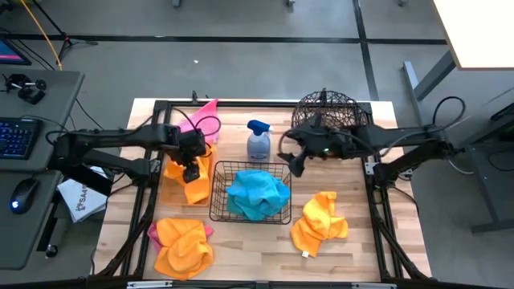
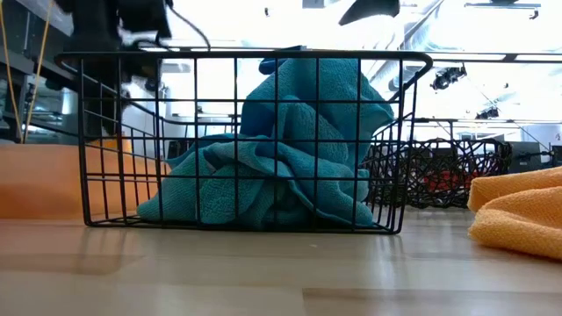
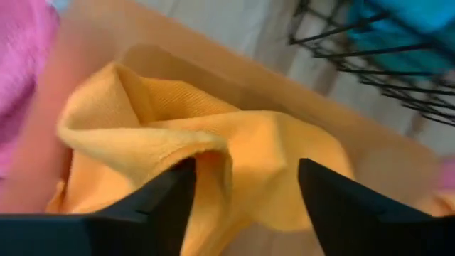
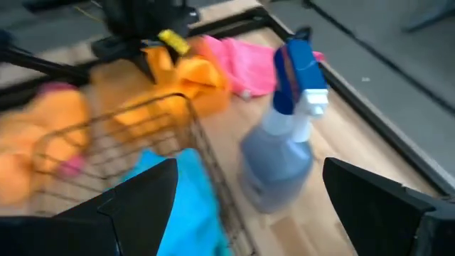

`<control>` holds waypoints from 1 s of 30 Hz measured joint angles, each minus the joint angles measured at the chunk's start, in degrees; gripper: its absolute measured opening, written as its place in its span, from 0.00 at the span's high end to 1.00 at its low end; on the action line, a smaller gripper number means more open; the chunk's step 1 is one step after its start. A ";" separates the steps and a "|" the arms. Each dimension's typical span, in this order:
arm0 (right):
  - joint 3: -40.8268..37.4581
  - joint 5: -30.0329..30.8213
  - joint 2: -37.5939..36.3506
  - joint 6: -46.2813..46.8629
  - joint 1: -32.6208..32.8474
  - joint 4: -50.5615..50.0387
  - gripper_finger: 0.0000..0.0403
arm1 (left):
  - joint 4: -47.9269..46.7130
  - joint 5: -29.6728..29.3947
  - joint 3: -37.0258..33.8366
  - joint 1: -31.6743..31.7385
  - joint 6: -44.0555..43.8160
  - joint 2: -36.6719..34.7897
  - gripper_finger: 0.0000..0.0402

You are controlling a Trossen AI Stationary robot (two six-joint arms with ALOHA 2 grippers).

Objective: Sort microfiber towel by color & place in baskets
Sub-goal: Put the right yellow towel into the orange bin

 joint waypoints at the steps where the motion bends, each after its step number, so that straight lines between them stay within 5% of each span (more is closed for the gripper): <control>1: 0.04 -1.41 -1.12 1.01 0.01 -0.63 0.14 | -2.12 0.05 2.17 0.03 1.25 0.00 0.38; 9: -3.53 -14.38 -4.14 21.54 6.31 -16.47 0.14 | -3.76 -0.15 19.77 0.03 7.32 -0.13 0.32; 19: -28.13 -16.94 -3.46 62.11 28.57 -6.37 0.14 | 19.22 2.37 22.40 -0.35 8.23 -0.07 0.32; 30: -29.95 -16.74 11.62 59.88 26.98 -8.07 0.14 | 32.96 5.77 22.40 0.29 1.95 -0.07 0.32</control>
